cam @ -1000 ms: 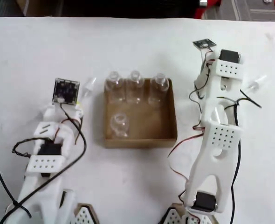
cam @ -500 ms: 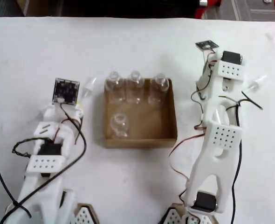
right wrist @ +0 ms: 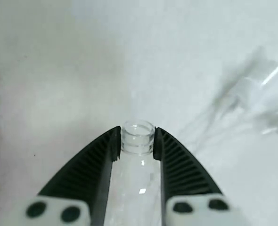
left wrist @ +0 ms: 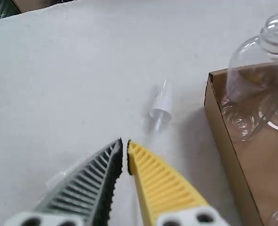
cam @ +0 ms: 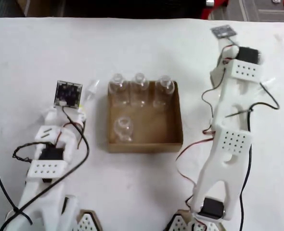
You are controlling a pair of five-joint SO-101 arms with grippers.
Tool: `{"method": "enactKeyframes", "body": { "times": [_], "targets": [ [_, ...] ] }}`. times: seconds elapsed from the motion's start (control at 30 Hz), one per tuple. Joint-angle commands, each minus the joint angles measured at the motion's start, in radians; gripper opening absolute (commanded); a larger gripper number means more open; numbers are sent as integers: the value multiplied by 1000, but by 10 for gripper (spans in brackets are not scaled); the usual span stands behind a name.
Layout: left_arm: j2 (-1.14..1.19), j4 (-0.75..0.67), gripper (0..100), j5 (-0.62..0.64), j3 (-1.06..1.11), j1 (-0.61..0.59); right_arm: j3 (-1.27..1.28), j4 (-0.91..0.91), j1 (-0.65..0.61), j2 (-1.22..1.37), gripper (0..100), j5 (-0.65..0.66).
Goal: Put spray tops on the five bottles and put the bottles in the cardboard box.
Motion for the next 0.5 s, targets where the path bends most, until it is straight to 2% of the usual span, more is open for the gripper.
{"method": "enactKeyframes", "body": {
  "times": [0.0, 0.27, 0.47],
  "targets": [
    [1, -26, 24, -12, -12, -1, -52, 28, 21, -154, 37, 5],
    [1, -26, 24, -12, -12, -1, -52, 28, 21, -464, 37, -9],
    [1, -26, 24, -12, -9, -1, 12, 28, 16, -676, 38, -281]
  ]
}}
